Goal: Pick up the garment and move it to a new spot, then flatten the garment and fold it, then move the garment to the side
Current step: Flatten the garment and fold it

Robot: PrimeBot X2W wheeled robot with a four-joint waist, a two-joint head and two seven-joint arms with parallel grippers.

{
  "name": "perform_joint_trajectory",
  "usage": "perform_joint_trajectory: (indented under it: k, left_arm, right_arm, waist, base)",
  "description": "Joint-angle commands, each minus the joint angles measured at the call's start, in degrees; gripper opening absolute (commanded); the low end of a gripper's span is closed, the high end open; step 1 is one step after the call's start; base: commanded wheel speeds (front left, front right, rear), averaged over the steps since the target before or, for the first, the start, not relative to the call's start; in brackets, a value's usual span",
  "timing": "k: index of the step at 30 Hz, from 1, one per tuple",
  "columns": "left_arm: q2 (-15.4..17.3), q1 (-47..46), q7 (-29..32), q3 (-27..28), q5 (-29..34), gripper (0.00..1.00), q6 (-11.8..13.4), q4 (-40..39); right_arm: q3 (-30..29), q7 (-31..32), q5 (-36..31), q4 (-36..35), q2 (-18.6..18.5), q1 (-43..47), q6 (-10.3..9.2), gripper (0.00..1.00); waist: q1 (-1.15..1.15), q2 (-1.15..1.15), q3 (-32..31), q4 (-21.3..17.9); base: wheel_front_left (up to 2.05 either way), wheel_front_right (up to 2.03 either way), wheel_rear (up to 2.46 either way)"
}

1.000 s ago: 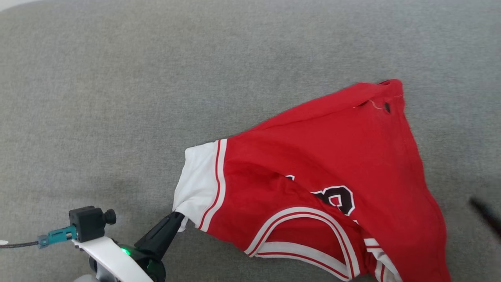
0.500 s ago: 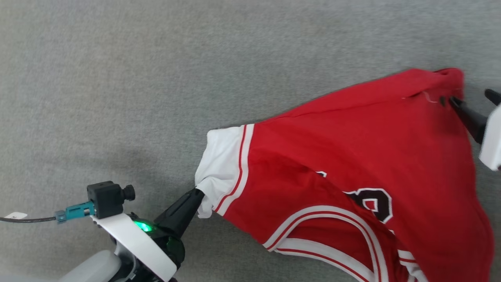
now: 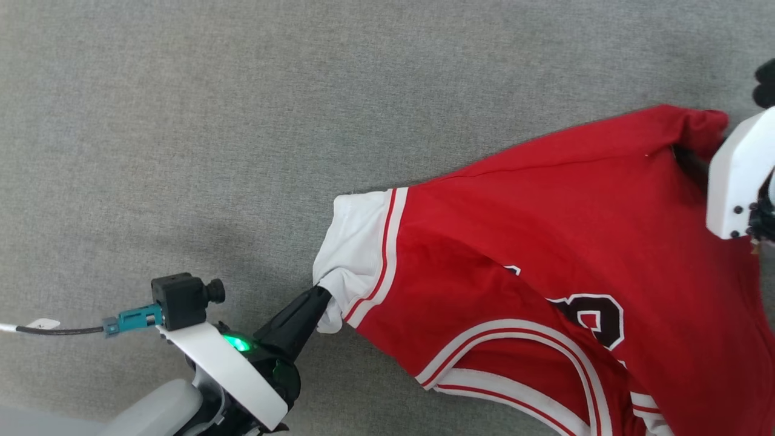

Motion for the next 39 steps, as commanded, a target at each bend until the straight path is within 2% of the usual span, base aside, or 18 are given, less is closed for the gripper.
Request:
perform_joint_trajectory:
  k: [1, 6, 12, 17, 22, 28, 33, 36, 39]
  left_arm:
    - [0.12, -0.86, -0.27, -0.13, -0.31, 0.0, 0.13, 0.08]
    - [1.13, -2.49, -0.27, 0.06, 0.82, 0.0, 0.13, 1.29]
    - [3.09, -6.76, -0.27, 2.26, 1.87, 0.0, 0.13, 1.64]
    - [6.8, -15.97, 1.71, 0.48, 2.14, 0.0, 0.13, 4.54]
    - [8.78, -28.97, 6.61, 1.4, -1.84, 0.0, 0.14, 10.1]
    - [8.9, -46.46, 9.94, 7.16, -5.43, 0.0, 0.15, 20.91]
    - [7.14, -58.81, 10.85, 12.08, -8.66, 0.0, 0.19, 30.03]
    - [6.44, -64.36, 10.71, 14.38, -9.68, 0.0, 0.21, 32.84]
    - [5.42, -65.77, 10.9, 15.22, -10.87, 0.0, 0.21, 32.88]
  right_arm:
    - [1.25, -0.03, 0.53, 1.59, 0.94, 0.93, 0.0, 0.0]
    - [0.59, -3.94, 1.25, 1.25, 0.66, -0.69, -0.01, 0.0]
    - [-3.3, -9.6, 3.01, 0.16, 0.8, -1.95, -0.01, 0.0]
    - [-8.17, -13.75, 1.57, 0.34, 0.89, -5.33, -0.01, 0.0]
    - [-11.83, -18.46, -1.75, 3.44, 3.31, -14.48, -0.01, 0.0]
    - [-15.29, -26.27, -8.96, 8.79, 8.32, -29.08, -0.04, 0.0]
    - [-19.63, -34.79, -14.8, 14.47, 11.97, -40.54, -0.18, 0.0]
    - [-22.18, -38.8, -17.82, 18.25, 12.53, -45.84, -0.23, 0.0]
    - [-22.98, -40.69, -19.49, 22.37, 12.24, -48.06, -0.26, 0.0]
  waist:
    - [0.0, 0.0, -0.19, -0.2]
    - [0.0, 0.0, -1.57, -1.4]
    - [0.0, 0.0, -4.4, -3.69]
    - [0.0, 0.0, -5.4, -6.62]
    - [0.0, 0.0, -3.67, -10.27]
    - [0.0, 0.0, -1.08, -13.46]
    - [0.0, 0.0, -0.55, -15.06]
    - [0.0, 0.0, -0.69, -15.36]
    - [0.0, 0.0, -1.32, -15.31]
  base:
    - [0.0, 0.0, 0.0]
    - [0.0, 0.0, 0.0]
    - [0.0, 0.0, 0.0]
    - [0.0, 0.0, 0.0]
    - [0.0, 0.0, 0.0]
    - [0.0, 0.0, 0.0]
    - [0.0, 0.0, 0.0]
    - [0.0, 0.0, 0.0]
    - [0.0, 0.0, 0.0]
